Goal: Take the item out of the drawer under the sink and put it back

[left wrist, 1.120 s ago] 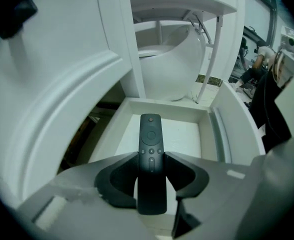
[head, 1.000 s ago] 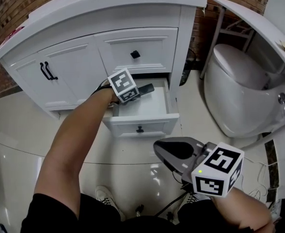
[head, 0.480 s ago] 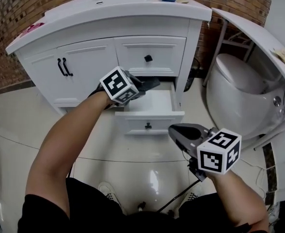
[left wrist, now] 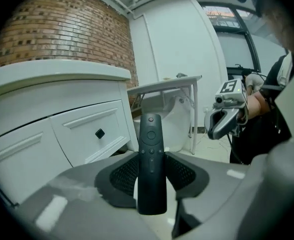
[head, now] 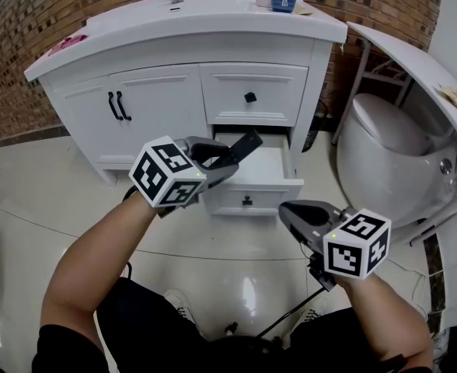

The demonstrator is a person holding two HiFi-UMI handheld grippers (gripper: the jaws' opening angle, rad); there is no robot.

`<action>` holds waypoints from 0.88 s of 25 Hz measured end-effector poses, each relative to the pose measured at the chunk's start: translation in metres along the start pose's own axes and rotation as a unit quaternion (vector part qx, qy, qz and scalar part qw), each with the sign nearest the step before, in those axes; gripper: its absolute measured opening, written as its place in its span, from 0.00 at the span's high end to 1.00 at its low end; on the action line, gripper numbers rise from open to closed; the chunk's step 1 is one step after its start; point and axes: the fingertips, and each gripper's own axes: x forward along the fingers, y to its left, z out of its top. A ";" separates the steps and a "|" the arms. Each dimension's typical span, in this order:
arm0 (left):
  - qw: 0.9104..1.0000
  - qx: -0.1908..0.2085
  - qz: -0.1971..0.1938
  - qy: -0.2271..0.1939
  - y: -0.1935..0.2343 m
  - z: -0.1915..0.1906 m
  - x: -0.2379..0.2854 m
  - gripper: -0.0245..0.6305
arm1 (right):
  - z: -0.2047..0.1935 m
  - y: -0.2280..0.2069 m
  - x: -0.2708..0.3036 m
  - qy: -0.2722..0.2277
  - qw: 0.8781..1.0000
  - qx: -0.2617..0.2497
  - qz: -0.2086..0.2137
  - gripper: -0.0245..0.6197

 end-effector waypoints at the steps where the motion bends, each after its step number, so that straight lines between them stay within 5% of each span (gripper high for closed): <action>1: 1.000 -0.012 0.002 -0.016 -0.006 0.000 -0.007 0.71 | -0.001 0.003 -0.001 0.001 1.000 -0.001 0.003 0.96; 12: 0.991 -0.060 0.002 -0.121 -0.077 0.016 -0.075 0.71 | 0.013 0.027 -0.014 -0.022 0.999 -0.024 0.014 0.96; 22: 0.979 -0.112 0.015 -0.167 -0.087 0.004 -0.092 0.71 | 0.014 0.032 -0.021 -0.030 0.999 -0.024 0.011 0.96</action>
